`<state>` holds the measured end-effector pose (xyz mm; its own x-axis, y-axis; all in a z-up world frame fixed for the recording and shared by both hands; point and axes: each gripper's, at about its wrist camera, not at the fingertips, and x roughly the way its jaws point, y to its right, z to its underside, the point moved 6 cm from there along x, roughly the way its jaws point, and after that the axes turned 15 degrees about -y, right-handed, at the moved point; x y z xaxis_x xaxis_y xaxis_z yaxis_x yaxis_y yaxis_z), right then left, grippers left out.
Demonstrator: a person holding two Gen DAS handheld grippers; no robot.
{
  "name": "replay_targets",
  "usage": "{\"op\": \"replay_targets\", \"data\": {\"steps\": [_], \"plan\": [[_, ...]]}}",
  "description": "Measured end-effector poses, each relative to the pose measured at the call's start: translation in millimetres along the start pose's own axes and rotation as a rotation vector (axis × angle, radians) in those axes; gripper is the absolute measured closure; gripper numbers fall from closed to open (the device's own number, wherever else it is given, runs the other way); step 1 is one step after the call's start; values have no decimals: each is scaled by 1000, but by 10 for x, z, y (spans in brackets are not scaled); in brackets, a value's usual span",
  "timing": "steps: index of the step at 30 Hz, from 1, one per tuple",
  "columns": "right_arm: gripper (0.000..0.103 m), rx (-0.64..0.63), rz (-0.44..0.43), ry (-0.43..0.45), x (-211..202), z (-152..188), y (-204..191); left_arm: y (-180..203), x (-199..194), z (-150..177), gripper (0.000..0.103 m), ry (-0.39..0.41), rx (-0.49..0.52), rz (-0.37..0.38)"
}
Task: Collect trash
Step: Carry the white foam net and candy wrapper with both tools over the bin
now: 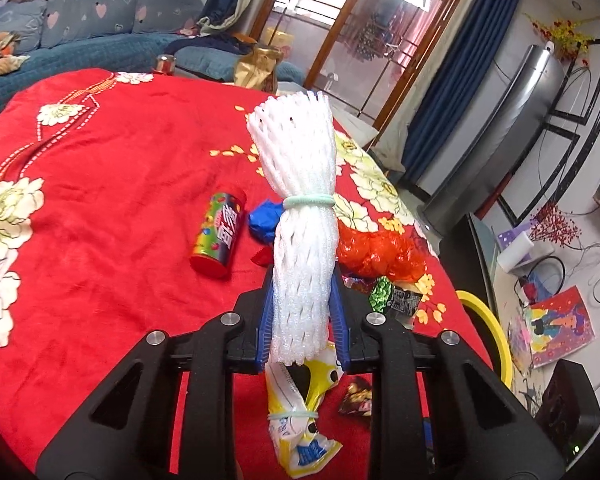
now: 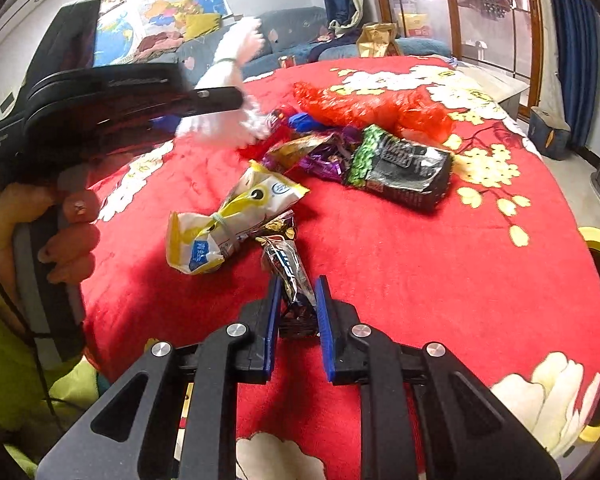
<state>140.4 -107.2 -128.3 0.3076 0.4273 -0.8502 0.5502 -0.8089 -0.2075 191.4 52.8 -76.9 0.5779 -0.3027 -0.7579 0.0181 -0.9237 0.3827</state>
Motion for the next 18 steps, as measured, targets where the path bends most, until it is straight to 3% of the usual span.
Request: {"op": "replay_targets", "data": {"steps": [18], "plan": [[86,110,49,111,-435,-87,382,303,-214,52,85,26,71,25]]}}
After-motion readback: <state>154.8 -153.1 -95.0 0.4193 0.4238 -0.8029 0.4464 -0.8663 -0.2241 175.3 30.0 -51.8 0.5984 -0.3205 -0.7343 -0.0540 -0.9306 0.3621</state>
